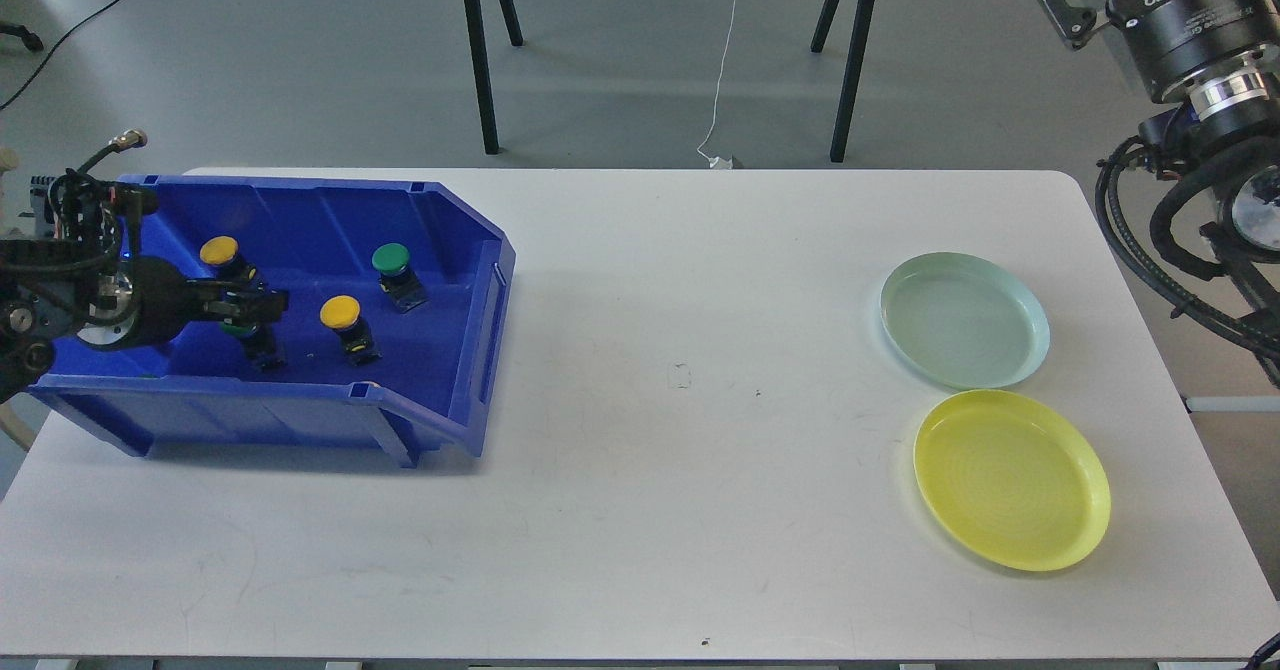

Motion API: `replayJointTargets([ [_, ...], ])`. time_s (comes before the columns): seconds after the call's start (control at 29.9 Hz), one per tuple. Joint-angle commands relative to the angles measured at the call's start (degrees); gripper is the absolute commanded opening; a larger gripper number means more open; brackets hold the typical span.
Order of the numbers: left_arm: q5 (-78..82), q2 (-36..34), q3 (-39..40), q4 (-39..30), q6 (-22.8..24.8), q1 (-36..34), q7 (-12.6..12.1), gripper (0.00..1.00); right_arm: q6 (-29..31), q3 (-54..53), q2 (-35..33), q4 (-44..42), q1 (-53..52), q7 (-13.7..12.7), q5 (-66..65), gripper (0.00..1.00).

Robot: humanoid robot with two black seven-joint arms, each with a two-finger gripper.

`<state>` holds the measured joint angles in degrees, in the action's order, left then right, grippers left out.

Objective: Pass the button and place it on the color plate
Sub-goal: 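Grasp a green button inside the blue bin with the left hand, then lift the green button and carry it toward the right gripper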

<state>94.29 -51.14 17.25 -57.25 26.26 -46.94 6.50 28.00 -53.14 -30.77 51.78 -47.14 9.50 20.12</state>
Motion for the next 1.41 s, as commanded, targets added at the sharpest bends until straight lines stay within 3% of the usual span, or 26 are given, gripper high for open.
replayJointTargets([
  [0.0,0.1,0.2,-0.2,1.5,0.0,0.3,0.0,0.79,0.0,0.1,0.0,0.0,0.0,0.0,0.0,1.00],
  [0.33,0.4,0.2,-3.5,1.5,-0.2,0.3,0.2,0.75,0.0,0.1,0.1,-0.1,0.0,0.0,0.0,1.00],
  [0.6,0.1,0.1,-3.5,1.5,-0.3,0.0,0.4,0.50,0.0,0.2,0.1,-0.2,-0.1,0.0,-0.1,1.00],
  [0.77,-0.1,0.1,-3.4,1.4,-0.4,-0.2,0.6,0.40,0.0,0.1,0.1,-0.3,0.0,0.0,-1.2,1.00],
  [1.07,-0.3,-1.2,-2.3,-0.1,0.1,-0.7,1.3,0.40,0.0,0.1,0.2,-0.3,-0.1,0.0,-1.2,1.00],
  [1.27,-3.1,-10.4,1.0,-11.2,1.7,-1.0,2.8,0.40,0.0,0.1,0.1,-0.3,-0.1,0.0,-1.2,1.00],
  [1.37,-6.7,-13.2,1.5,-12.1,1.5,-1.4,2.8,0.40,0.0,0.1,0.1,-0.3,-0.1,0.0,-1.2,1.00],
])
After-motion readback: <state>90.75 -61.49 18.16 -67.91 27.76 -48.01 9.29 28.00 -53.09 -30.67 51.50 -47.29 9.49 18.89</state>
